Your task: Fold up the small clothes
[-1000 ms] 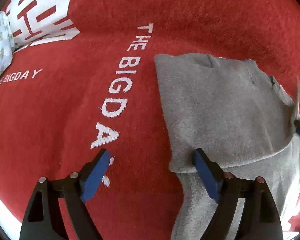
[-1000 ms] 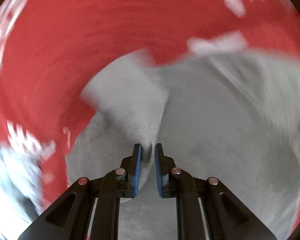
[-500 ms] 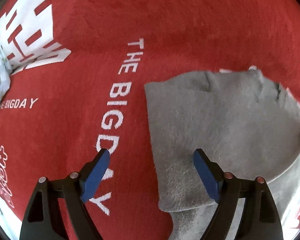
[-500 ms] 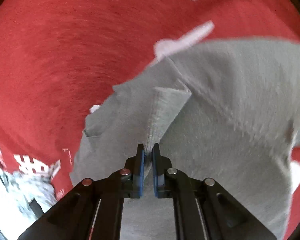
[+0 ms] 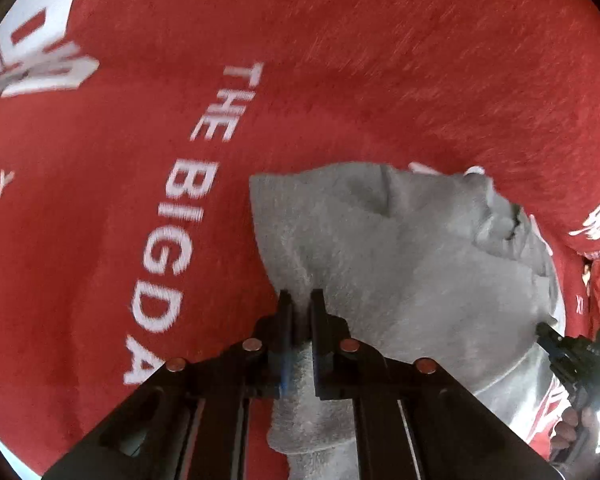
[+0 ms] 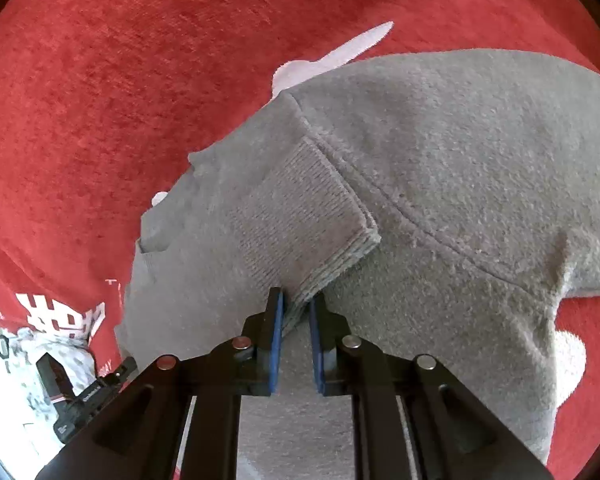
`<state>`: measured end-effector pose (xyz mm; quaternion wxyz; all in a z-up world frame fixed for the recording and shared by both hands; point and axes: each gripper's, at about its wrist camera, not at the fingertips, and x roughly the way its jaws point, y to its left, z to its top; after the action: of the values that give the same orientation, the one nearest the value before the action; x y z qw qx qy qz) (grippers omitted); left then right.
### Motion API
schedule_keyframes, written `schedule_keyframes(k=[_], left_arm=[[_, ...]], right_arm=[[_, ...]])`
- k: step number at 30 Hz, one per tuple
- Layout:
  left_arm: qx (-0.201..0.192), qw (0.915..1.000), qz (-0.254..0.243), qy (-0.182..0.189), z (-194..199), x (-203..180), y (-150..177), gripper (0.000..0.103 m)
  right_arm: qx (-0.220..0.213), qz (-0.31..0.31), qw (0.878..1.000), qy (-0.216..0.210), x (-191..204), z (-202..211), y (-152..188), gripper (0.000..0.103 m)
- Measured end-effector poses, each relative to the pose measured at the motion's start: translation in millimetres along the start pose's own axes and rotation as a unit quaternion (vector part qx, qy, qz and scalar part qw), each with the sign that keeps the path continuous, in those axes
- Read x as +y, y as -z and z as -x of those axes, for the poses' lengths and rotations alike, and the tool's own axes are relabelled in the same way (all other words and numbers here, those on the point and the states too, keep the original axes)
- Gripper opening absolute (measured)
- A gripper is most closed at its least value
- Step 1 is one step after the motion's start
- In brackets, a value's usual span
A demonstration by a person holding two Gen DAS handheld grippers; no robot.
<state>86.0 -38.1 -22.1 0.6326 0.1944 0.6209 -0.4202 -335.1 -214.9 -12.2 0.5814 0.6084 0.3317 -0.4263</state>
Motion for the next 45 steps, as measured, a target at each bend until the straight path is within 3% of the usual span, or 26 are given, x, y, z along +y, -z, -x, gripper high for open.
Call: schedule_keyframes(k=[1,5,9,11,13,17,19,21,23,25,27,28,29,33,36,42,45], left_arm=[[-0.005,0.9999,-0.012,0.000,4,0,-1,0.009],[0.004,0.9978,-0.059,-0.031,-1,1,-1,0.009],[-0.008,0.9951,-0.074,-0.064,-2,-5,8,0.013],[-0.016,0.9920,-0.074,-0.101,4,-8,12,0.036],[-0.031,0.9857,-0.079,-0.146,12,-12,20,0.056],[-0.039,0.9827,-0.088,-0.158,29,-19,33,0.057],[-0.040,0.9816,-0.096,-0.160,36,-27,40,0.057],[-0.041,0.9809,-0.102,-0.160,37,-42,43,0.057],[-0.041,0.9828,-0.104,-0.147,36,-57,48,0.057],[-0.037,0.9837,-0.107,-0.140,29,-72,52,0.057],[-0.035,0.9837,-0.112,-0.136,23,-85,54,0.057],[-0.034,0.9838,-0.113,-0.135,20,-90,55,0.057],[-0.033,0.9841,-0.113,-0.133,18,-94,56,0.057],[-0.009,0.9846,-0.114,-0.133,0,-108,63,0.057],[0.014,0.9831,-0.123,-0.135,-9,-116,70,0.057],[0.021,0.9818,-0.142,-0.124,-5,-139,80,0.057],[0.029,0.9803,-0.154,-0.120,-4,-155,85,0.057]], right_arm=[[0.000,0.005,1.000,0.004,4,1,0,0.009],[-0.012,0.036,0.999,-0.001,26,9,5,0.008],[-0.005,0.037,0.999,0.033,16,-4,9,0.009],[-0.011,0.010,1.000,0.016,4,0,10,0.008],[-0.020,0.002,0.999,0.039,-5,10,11,0.008],[-0.022,-0.026,0.998,0.053,-27,27,11,0.009],[-0.018,-0.037,0.998,0.038,-35,34,12,0.013],[-0.017,-0.046,0.999,0.004,-36,36,12,0.023],[-0.020,-0.051,0.998,-0.020,-35,35,8,0.051],[-0.022,-0.064,0.997,-0.042,-32,28,1,0.057],[-0.023,-0.074,0.996,-0.049,-30,19,-8,0.054],[-0.022,-0.076,0.996,-0.049,-29,15,-11,0.034],[-0.018,-0.073,0.996,-0.043,-27,12,-13,0.007],[-0.010,-0.038,0.999,-0.003,-23,10,-11,0.007],[-0.006,-0.024,1.000,0.002,-23,12,-8,0.007],[0.003,0.001,1.000,-0.007,-30,30,-7,0.011],[0.013,-0.008,1.000,-0.022,-42,44,1,0.034]])
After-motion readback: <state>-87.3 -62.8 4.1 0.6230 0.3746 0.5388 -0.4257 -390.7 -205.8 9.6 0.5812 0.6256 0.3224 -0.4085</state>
